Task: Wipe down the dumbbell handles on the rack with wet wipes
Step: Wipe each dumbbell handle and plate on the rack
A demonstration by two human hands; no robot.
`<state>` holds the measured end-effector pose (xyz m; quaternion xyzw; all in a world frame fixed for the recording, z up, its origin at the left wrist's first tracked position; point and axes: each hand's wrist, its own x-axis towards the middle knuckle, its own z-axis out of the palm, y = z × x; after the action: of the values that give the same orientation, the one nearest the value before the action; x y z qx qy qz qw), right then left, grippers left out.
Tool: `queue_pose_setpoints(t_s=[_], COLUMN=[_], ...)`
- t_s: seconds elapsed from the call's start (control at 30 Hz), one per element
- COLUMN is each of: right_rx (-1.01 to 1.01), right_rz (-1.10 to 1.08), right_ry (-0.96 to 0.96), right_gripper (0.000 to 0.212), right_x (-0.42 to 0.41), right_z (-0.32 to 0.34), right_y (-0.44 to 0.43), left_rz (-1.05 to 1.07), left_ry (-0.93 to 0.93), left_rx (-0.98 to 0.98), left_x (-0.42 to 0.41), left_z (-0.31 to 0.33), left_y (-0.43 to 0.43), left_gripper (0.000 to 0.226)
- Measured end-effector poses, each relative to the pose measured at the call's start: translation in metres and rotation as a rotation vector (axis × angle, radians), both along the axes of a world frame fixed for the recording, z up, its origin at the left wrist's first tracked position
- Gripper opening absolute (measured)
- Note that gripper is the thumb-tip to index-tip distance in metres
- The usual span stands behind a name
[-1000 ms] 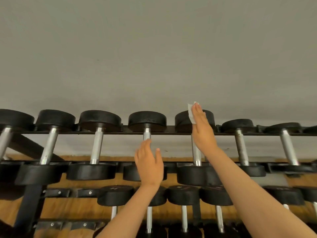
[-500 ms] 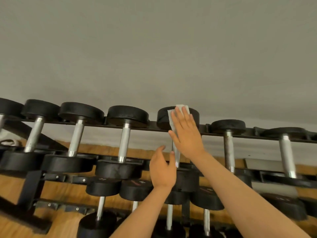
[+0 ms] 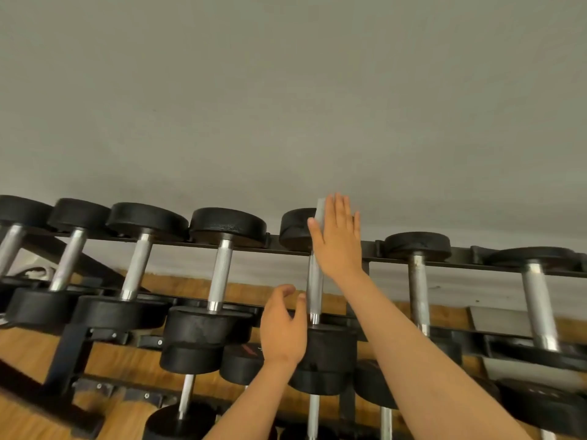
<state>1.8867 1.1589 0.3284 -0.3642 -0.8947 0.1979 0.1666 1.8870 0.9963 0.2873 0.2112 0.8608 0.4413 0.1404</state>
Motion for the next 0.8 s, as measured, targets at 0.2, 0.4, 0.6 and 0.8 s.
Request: queue_pose_setpoints(t_s=[0.2, 0.4, 0.6, 0.8], right_rx=[-0.043, -0.183, -0.262, -0.418], right_rz=[0.039, 0.066, 0.121, 0.101], right_ry=[0.129, 0.132, 0.245, 0.232], right_gripper=[0.071, 0.088, 0.09, 0.116], right_x=[0.033, 0.017, 0.044, 0.041], right_z=[-0.015, -0.004, -0.026, -0.023], right_y=[-0.022, 0.003, -0.012, 0.014], left_rz=[-0.002, 0.013, -0.002, -0.003], left_ry=[0.007, 0.004, 0.006, 0.001], left_rx=[0.022, 0.024, 0.033, 0.038], left_x=[0.001, 0.0, 0.0, -0.001], left_z=[-0.001, -0.003, -0.004, -0.006], left_y=[0.0, 0.001, 0.001, 0.001], left_gripper=[0.025, 0.028, 0.022, 0.019])
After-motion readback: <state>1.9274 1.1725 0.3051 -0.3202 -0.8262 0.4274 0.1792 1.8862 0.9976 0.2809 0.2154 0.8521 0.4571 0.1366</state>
